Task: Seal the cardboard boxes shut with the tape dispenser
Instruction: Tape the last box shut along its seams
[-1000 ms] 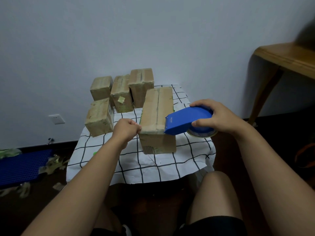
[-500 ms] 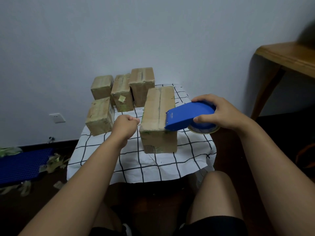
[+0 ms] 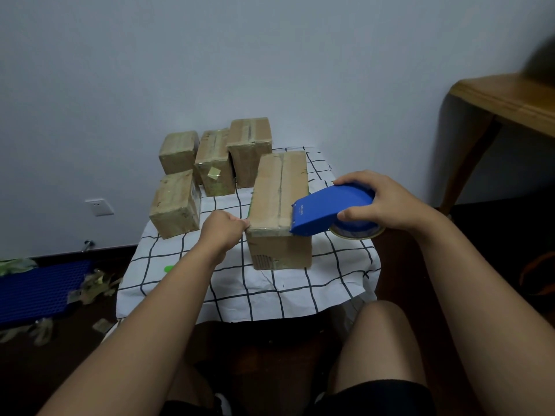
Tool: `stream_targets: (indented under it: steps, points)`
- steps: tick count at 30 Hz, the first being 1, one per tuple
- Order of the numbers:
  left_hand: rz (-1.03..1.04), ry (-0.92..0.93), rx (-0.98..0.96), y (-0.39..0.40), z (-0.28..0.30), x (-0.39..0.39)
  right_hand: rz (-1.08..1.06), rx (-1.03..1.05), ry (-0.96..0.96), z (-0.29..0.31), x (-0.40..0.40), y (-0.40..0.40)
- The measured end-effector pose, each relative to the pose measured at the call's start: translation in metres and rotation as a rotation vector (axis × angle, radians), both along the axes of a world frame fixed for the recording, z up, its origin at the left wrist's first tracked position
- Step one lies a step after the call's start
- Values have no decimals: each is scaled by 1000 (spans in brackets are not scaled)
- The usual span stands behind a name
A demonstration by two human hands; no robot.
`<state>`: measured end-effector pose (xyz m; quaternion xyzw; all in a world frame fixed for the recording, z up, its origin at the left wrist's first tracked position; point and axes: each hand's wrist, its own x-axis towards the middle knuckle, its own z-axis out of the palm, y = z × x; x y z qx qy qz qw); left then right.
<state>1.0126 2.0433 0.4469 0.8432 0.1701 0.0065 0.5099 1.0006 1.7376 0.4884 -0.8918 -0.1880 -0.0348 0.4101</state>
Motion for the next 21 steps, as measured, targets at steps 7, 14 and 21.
stream_targets:
  steps: [7,14,21]
  points:
    - [-10,8,7,-1,-4,1,-5,-16,12,-6,2,-1]
    - [-92,-178,339,-2,-10,-5,-7,5,25,-10,3,-1]
    - [-426,-531,850,-38,-23,-31,-4,30,46,-13,3,-6]
